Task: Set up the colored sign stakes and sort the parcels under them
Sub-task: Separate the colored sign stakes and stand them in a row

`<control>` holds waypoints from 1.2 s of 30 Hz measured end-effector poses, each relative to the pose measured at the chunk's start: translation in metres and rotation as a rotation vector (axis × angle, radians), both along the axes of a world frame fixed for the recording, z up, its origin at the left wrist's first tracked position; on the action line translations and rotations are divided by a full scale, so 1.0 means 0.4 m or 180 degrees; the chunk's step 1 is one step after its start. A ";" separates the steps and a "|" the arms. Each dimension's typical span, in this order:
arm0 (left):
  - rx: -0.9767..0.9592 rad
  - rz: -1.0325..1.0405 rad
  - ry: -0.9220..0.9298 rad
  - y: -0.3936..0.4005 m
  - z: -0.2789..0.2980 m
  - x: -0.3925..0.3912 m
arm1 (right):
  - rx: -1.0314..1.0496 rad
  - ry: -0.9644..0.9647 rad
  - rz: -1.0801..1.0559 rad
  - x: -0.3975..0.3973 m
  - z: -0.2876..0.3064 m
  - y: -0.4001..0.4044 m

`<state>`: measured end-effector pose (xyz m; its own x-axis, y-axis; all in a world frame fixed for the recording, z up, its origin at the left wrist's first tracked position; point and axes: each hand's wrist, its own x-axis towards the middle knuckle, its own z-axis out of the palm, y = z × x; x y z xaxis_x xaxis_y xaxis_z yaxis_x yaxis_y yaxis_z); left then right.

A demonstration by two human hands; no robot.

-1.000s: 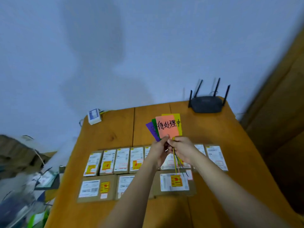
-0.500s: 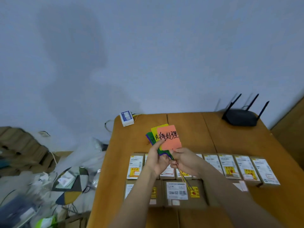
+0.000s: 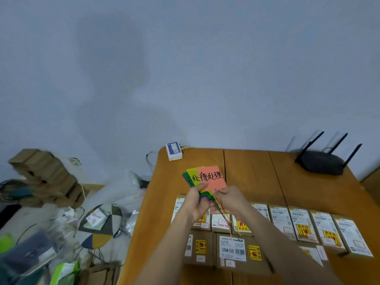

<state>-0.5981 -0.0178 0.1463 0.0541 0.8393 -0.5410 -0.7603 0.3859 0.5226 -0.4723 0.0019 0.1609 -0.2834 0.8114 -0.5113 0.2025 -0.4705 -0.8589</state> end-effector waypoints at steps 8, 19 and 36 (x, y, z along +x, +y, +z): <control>0.0147 0.0411 -0.0156 0.069 -0.006 -0.051 | -0.0130 0.0371 -0.0327 -0.051 -0.023 0.072; -0.0141 0.0249 0.0225 0.169 -0.127 -0.207 | 0.0057 -0.0048 -0.0942 -0.270 -0.110 0.171; -0.0736 0.0561 0.0923 0.533 -0.316 -0.413 | -0.0721 0.0035 -0.2141 -0.480 -0.314 0.549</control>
